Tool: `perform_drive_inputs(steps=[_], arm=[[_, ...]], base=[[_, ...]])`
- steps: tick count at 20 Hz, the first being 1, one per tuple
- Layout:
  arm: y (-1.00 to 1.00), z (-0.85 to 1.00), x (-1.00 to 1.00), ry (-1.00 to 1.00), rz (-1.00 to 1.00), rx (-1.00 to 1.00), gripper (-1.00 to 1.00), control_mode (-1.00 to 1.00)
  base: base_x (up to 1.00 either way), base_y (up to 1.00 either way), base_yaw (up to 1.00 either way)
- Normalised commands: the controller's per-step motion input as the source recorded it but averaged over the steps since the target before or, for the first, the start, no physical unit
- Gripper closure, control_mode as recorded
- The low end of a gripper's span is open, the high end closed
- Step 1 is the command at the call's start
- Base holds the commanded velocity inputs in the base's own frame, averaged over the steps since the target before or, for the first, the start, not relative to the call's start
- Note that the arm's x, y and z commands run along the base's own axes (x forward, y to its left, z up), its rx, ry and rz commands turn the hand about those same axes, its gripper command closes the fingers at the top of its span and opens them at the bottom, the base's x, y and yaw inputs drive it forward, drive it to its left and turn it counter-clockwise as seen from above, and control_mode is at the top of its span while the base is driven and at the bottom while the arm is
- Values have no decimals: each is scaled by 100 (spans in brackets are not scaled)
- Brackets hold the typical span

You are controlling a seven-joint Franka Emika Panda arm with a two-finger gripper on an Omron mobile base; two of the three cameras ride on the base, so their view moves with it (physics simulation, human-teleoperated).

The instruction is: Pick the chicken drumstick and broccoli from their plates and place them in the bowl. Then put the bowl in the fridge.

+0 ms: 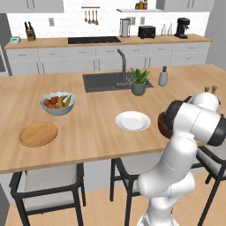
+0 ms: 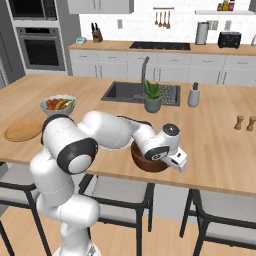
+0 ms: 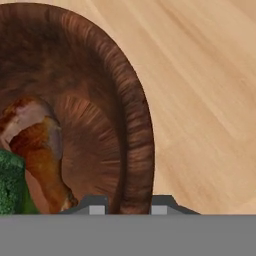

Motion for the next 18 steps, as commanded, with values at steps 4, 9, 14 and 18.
perform_drive_inputs(steps=[4, 9, 14, 18], arm=[[48, 75, -25, 0, -7, 0, 100, -100], [67, 91, -12, 7, -9, 0, 100, -100], [66, 95, -9, 11, -14, 0, 100, -100], [69, 90, -5, 14, -19, 0, 100, -100]], base=[[0, 0, 0], [0, 0, 0], [0, 0, 0], [0, 0, 0]])
